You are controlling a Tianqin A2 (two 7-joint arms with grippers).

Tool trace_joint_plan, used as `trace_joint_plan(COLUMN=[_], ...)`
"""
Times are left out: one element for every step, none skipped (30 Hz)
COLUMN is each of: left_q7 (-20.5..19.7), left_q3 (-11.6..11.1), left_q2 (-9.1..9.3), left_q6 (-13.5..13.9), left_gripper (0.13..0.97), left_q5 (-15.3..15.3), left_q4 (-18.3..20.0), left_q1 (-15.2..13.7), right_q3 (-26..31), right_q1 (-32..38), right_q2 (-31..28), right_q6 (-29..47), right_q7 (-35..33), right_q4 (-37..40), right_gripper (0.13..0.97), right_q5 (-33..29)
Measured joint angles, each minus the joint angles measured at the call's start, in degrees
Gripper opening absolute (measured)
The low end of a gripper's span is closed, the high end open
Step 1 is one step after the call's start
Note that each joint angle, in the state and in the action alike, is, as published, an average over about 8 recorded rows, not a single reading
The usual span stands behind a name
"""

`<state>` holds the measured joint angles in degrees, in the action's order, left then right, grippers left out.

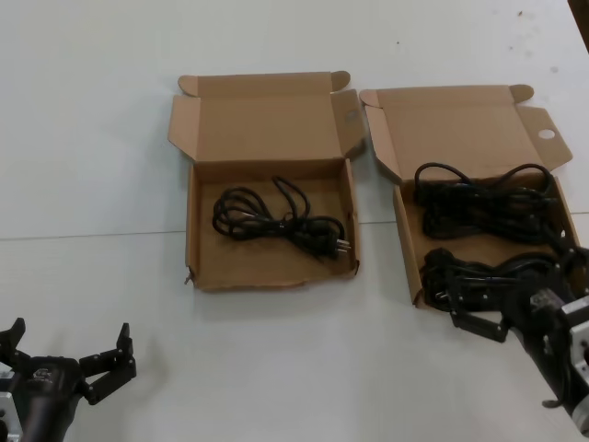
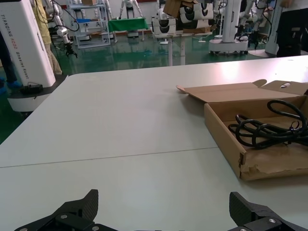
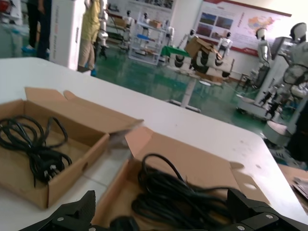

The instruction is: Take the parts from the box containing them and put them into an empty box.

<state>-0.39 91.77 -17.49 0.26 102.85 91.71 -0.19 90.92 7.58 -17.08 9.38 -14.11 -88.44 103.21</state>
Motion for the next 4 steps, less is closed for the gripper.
trace_joint_plan(left_q7=[0.02, 0.03, 0.04, 0.06], left_q3=[-0.01, -0.01, -0.01, -0.01], left_q2=[0.02, 0.03, 0.04, 0.05], left_q6=[-0.02, -0.02, -0.03, -0.04], left_gripper=[0.965, 0.965, 0.965, 0.965], left_q5=[0.02, 0.03, 0.03, 0.04], left_q4=[0.00, 0.00, 0.00, -0.01], left_q1=[0.01, 0.02, 0.02, 0.03], right_q3=[0.05, 0.07, 0.09, 0.11], right_q1=[-0.44, -0.68, -0.89, -1.12], right_q2=[-0.01, -0.01, -0.01, -0.02], right_q6=[-0.57, -0.85, -1.12, -1.39], right_q7=[0.00, 0.00, 0.00, 0.00], right_q4=[-0.20, -0.29, -0.39, -0.48], right_gripper=[0.966, 0.966, 0.966, 0.966], right_q5=[0.00, -0.01, -0.01, -0.01])
